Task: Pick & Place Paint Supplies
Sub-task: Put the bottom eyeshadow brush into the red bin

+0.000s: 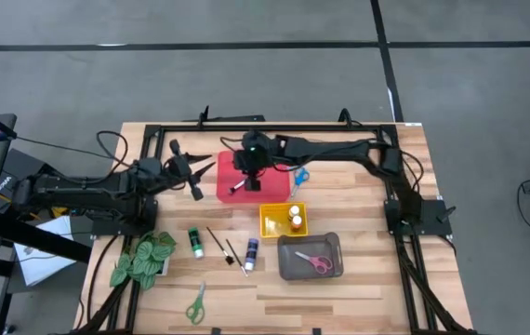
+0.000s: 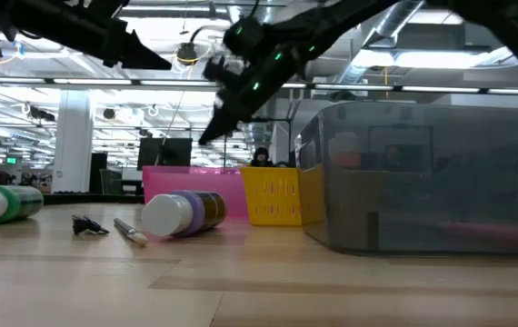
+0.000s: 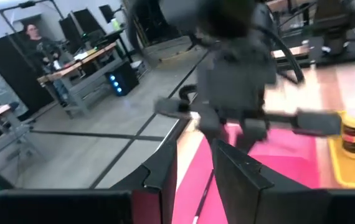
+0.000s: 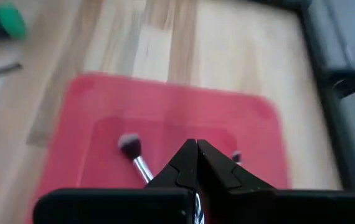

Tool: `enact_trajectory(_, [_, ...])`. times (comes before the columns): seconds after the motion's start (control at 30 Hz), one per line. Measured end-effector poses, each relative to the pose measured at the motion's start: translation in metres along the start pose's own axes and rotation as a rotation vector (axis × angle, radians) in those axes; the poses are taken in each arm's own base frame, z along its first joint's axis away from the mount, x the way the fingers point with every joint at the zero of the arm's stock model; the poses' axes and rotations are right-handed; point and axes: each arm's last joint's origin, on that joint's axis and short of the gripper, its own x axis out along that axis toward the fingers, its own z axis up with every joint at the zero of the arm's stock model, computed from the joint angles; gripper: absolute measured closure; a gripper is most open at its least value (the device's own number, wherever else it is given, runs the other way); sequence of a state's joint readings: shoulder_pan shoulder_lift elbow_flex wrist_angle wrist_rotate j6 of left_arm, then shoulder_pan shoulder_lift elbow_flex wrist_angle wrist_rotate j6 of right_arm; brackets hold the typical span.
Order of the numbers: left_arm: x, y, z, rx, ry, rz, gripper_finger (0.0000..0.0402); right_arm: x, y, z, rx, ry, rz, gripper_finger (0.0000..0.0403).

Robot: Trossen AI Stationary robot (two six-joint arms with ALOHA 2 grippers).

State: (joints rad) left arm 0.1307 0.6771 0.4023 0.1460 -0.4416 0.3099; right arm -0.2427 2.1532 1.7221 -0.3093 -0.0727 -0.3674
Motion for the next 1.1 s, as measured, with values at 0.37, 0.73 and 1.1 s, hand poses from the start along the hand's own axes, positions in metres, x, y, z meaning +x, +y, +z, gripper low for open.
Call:
enact_trajectory(0.37, [0.001, 0.002, -0.005, 0.006, 0.047, 0.009, 0.0307, 0.039, -0.015, -0.020, 0.053, 0.102, -0.013, 0.0403])
enact_trajectory(0.73, [0.001, 0.002, -0.006, 0.008, 0.053, 0.009, 0.0307, 0.044, -0.025, -0.028, 0.051, 0.106, -0.026, 0.0403])
enact_trajectory(1.1, [0.001, 0.001, -0.006, 0.013, 0.055, 0.008, 0.0307, 0.044, -0.027, -0.029, 0.051, 0.107, -0.024, 0.0401])
